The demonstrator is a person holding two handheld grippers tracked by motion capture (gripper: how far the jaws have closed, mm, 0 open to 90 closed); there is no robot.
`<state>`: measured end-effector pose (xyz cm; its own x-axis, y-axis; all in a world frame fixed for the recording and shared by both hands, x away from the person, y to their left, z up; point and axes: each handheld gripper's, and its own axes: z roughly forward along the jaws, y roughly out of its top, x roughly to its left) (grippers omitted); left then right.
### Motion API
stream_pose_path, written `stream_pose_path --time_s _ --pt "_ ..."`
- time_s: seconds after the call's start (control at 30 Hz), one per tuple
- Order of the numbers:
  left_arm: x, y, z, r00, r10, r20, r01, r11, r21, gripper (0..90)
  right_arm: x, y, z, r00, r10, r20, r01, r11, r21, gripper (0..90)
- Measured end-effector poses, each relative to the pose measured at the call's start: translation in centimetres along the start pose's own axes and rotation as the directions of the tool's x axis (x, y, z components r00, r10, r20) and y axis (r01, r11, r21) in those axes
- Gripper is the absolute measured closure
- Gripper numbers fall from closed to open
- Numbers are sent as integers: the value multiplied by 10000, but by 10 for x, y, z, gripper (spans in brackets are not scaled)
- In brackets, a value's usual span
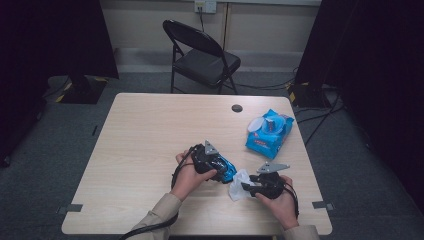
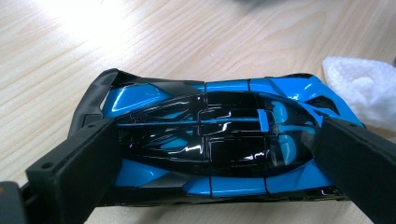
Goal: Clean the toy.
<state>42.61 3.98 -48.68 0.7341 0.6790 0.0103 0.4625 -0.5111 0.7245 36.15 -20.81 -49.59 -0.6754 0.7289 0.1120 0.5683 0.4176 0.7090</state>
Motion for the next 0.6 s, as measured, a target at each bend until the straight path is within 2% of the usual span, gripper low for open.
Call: stream_pose_path --time_s 0.07,0.2,0.33,0.5,0.6 --pt "0 0 0 10000 20 20 -20 10000 0 0 1 -1 3 9999 -51 123 53 9998 -181 550" --pt "-1 0 0 10000 53 16 -53 10000 9 0 5 0 5 9986 -222 484 234 9994 -239 676" --pt "-1 0 0 10000 32 17 -32 10000 4 0 4 2 7 9997 -45 258 52 9997 -250 824" --pt "-1 0 0 10000 29 16 -29 10000 -20 0 -1 6 6 9998 188 77 -186 9997 -150 857" --pt "-1 -1 0 10000 -18 46 18 10000 -23 0 -7 13 0 9994 339 102 -334 9983 -468 860"
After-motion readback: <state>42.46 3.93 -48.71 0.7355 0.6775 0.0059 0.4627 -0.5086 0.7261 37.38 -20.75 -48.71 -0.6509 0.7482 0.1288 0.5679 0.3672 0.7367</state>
